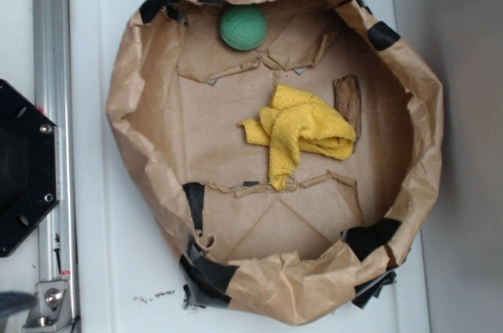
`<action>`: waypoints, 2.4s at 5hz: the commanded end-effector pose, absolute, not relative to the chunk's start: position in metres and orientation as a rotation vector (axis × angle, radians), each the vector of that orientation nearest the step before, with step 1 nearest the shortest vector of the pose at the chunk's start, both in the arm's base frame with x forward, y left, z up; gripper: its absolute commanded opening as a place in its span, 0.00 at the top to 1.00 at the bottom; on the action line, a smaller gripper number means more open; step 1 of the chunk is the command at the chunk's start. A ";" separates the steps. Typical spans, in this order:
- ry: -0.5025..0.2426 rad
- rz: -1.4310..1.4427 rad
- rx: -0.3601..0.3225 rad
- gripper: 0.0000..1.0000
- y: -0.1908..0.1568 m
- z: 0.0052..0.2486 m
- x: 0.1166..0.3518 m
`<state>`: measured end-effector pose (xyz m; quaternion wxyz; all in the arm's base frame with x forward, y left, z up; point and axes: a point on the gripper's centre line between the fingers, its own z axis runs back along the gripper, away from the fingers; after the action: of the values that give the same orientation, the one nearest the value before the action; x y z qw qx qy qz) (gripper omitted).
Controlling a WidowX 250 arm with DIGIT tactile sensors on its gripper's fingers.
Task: Grab the green ball.
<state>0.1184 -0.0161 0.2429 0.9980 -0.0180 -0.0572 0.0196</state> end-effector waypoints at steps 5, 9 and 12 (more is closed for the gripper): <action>-0.147 -0.513 0.205 0.00 0.029 0.130 0.233; -0.043 -0.592 0.120 0.00 0.019 0.106 0.264; -0.046 -0.792 0.141 0.00 0.048 0.077 0.245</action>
<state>0.2395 0.0505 0.0646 0.9208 0.0554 -0.0015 -0.3860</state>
